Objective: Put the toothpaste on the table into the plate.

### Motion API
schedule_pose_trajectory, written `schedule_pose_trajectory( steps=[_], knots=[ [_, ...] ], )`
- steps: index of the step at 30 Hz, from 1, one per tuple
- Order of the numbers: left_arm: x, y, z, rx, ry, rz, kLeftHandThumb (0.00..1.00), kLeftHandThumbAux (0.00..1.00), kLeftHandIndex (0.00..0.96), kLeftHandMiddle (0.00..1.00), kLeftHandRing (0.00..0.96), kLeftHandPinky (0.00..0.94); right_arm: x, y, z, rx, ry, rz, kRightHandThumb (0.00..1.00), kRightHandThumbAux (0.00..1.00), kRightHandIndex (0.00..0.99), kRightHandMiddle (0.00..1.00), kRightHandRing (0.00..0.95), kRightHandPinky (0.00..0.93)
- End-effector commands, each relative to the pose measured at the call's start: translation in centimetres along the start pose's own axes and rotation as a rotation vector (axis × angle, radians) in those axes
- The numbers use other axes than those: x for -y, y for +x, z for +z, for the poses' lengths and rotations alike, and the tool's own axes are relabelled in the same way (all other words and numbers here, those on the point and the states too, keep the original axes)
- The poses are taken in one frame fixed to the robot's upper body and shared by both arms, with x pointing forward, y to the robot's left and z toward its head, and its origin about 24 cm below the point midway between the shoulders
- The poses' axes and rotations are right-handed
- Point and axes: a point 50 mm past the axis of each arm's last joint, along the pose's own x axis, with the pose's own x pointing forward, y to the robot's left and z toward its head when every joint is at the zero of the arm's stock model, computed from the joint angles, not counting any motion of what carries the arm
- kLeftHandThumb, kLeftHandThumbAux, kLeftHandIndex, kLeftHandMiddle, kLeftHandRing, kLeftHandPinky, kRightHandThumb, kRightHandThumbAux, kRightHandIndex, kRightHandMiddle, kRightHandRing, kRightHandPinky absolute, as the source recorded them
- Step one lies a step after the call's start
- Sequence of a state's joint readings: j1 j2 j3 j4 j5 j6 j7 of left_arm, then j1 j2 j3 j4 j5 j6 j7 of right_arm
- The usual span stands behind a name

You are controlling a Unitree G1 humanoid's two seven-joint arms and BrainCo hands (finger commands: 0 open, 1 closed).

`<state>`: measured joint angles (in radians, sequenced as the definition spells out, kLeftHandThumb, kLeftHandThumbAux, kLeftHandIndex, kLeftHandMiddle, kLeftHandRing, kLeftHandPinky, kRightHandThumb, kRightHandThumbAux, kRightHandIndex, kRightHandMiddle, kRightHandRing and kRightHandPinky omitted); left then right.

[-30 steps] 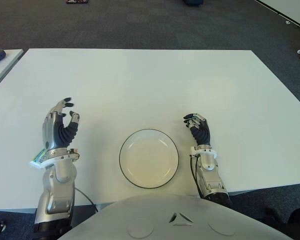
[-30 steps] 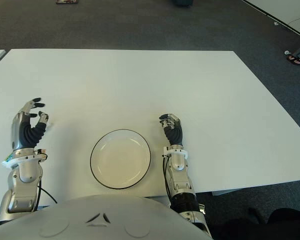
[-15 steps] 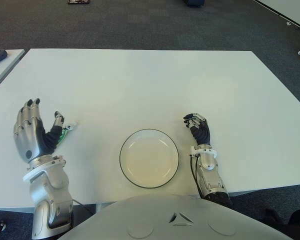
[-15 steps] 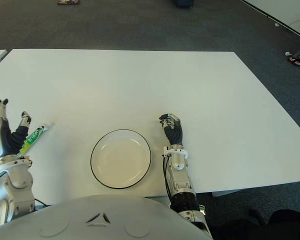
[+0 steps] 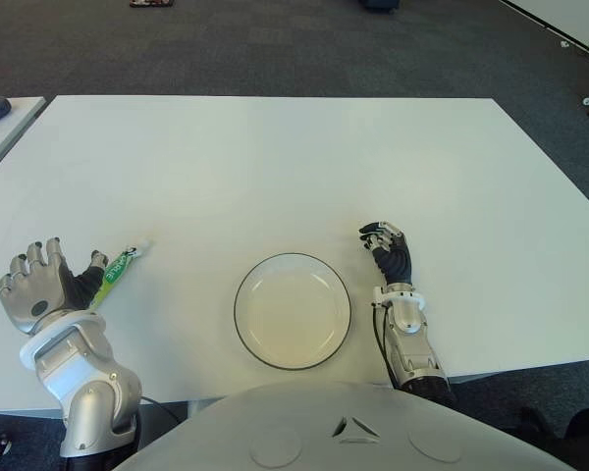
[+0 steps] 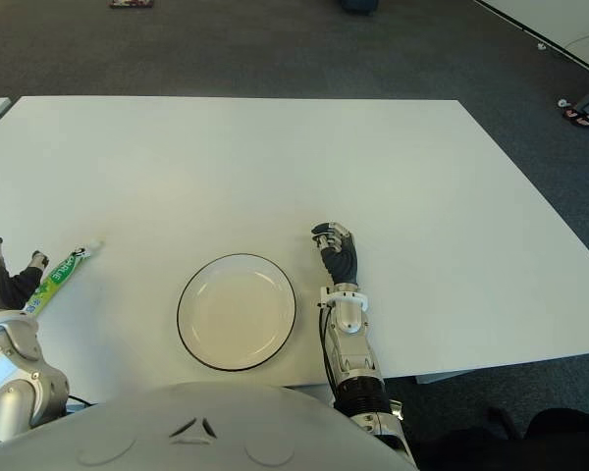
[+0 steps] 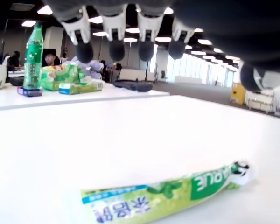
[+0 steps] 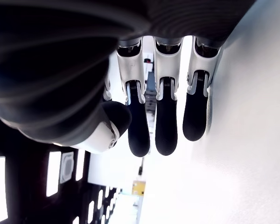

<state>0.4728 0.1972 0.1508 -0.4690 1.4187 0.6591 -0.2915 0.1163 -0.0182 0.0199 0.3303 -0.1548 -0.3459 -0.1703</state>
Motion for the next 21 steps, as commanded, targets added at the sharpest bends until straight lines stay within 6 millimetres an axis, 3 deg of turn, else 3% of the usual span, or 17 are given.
schedule_pose_trajectory(
  steps=[1, 21],
  knots=[
    [1.2, 0.4, -0.6, -0.005, 0.085, -0.142, 0.456, 0.112, 0.000, 0.000, 0.000, 0.000, 0.0, -0.5, -0.9, -0.057, -0.007, 0.006, 0.708, 0.732, 0.422, 0.457, 0.452, 0.465],
    [4.2, 2.0, -1.2, 0.037, 0.283, -0.344, 0.467, 0.135, 0.000, 0.000, 0.000, 0.000, 0.3, -0.5, -0.8, -0.052, -0.009, 0.006, 0.709, 0.733, 0.422, 0.462, 0.460, 0.471]
  ],
)
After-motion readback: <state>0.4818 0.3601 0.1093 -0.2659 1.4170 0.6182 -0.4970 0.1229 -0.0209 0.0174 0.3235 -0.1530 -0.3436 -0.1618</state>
